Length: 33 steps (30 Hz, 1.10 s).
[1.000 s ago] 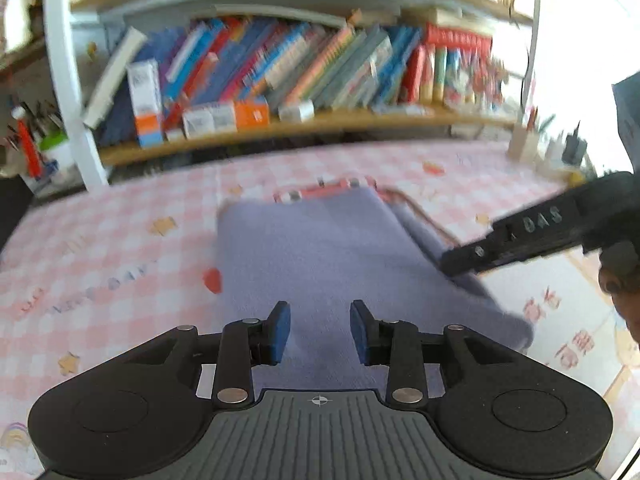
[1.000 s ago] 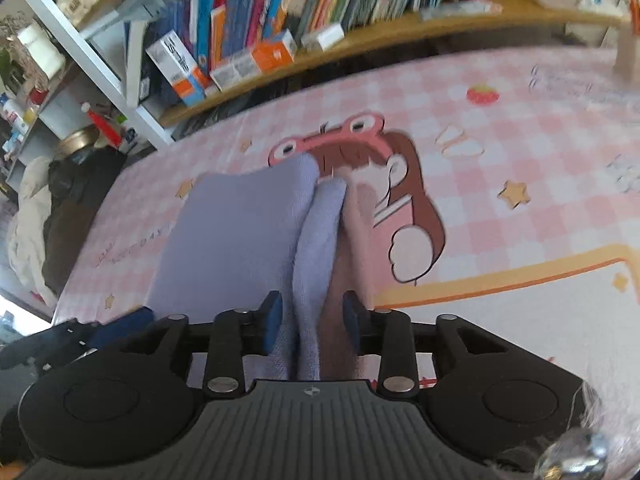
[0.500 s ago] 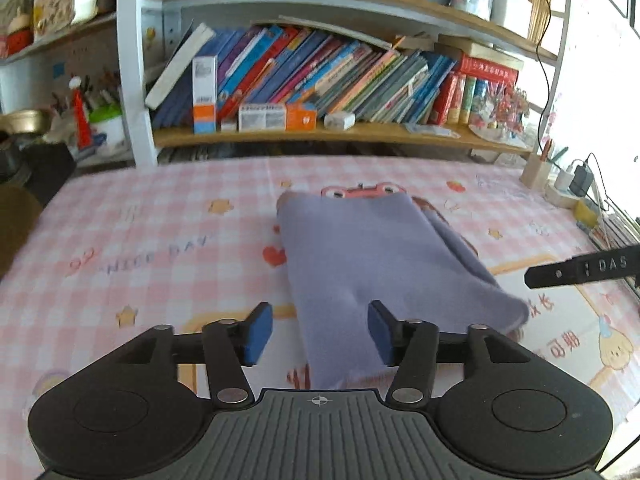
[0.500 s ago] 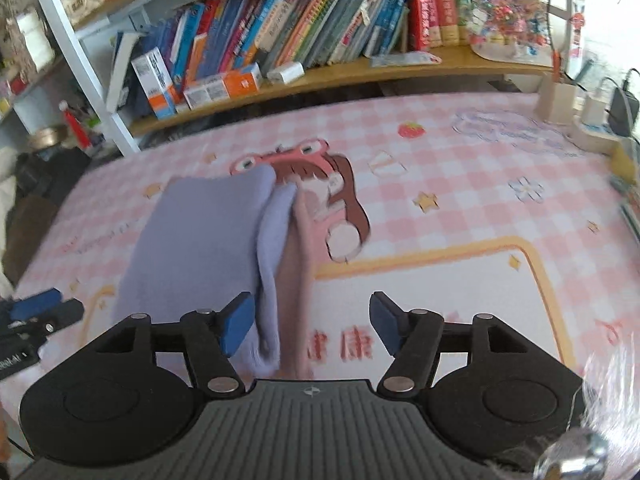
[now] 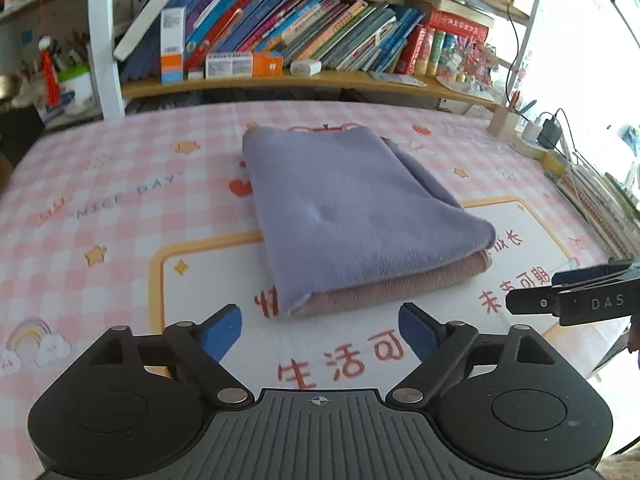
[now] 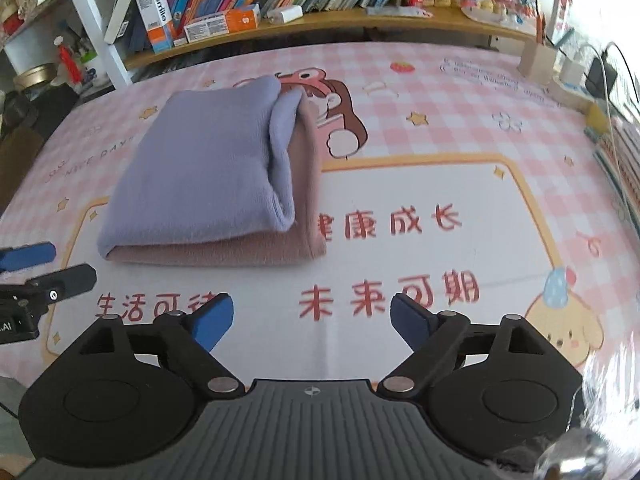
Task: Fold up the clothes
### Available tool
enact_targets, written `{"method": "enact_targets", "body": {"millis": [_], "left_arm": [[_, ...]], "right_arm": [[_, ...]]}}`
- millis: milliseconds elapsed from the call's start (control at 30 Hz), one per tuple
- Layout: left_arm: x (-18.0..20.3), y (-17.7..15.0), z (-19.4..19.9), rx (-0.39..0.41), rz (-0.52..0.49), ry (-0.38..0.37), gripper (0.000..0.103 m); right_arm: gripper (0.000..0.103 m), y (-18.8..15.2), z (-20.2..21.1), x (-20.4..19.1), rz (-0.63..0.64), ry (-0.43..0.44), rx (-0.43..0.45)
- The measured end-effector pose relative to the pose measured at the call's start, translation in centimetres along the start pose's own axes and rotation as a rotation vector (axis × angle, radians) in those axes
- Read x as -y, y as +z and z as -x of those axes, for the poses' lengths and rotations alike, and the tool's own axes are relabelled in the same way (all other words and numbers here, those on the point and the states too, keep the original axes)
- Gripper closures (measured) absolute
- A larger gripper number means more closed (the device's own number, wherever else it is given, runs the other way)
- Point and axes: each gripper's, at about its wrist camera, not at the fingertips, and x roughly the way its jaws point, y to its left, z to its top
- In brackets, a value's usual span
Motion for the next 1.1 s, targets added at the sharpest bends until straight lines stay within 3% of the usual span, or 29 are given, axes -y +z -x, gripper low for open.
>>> {"method": "enact_targets", "body": {"millis": [300,467,767,900,1000,1100], "left_arm": [[-2.2,0.6,-1.3,0.0,0.22,-0.064,0.014],[-3.4,2.0,-2.5,0.015,0.269,-0.066,0.014],[-6.8,4.4,-4.5,0.052,0.387,-0.034,0.014],[-7.8,4.5,-6.1,0.015,0.443,-0.058,0.014],[-8.1,4.3,-7.1,-0.01,0.464,-0.065,0.015],[-8.5,4.0,-7.9,-0.024,0.493,-0.084,0.015]], "right_arm": [[0.009,0.8,-0.1,3.9,-0.191,0.12,0.02],[0.009,2.0,-1.7,6.7,-0.344,0.207,-0.019],[0.009,4.7,-4.9,8.0,-0.399,0.312,-0.071],[0.01,5.7,-6.3,8.0,-0.408,0.346,-0.091],[0.013,6.2,-7.2,8.0,-0.415,0.382,-0.113],[0.023,6.6,-7.9,7.8,-0.413,0.41,-0.132]]}}
